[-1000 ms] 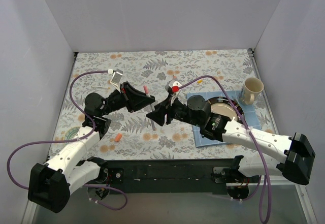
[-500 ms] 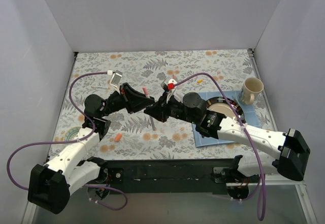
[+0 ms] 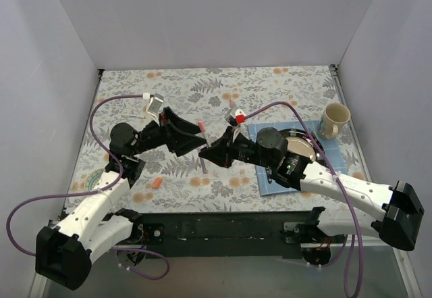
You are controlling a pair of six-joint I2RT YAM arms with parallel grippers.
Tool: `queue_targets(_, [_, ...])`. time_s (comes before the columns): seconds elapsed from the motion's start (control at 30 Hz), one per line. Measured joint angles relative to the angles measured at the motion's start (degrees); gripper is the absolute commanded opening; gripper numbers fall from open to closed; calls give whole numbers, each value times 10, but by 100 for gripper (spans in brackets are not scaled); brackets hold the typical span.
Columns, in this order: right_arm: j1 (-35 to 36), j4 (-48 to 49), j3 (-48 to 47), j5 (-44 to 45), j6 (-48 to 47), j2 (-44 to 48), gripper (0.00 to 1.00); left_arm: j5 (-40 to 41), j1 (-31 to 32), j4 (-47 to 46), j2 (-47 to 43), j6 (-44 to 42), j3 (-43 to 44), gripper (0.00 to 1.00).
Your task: Insert the pens into the pen caps
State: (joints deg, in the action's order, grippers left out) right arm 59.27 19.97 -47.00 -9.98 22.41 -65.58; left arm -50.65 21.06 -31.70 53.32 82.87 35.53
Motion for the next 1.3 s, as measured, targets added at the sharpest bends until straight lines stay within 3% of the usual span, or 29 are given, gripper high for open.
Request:
queue_targets(0.27, [0,-1,12,-33,11,17,1,-12,0,10,-5,-11,47,74])
queue_targets(0.67, [0,7,25,-70,29,33,1,-11,0,8,3,-5,69,67])
queue_targets(0.77, [0,8,30,-74,31,33,1,-11,0,1,9,3,70,60])
queue_targets(0.9, [0,11,30,-82,34,33,1,-14,0,-5,13,12,70,26])
queue_targets(0.93, [0,11,30,-82,35,33,1,-16,0,-8,14,18,70,9])
queue_targets(0.97, [0,10,30,-82,37,33,1,-20,0,-14,14,21,70,3])
queue_targets(1.3, [-28,-30,11,-114,48,3,1,-7,-8,-102,9,71,2,0])
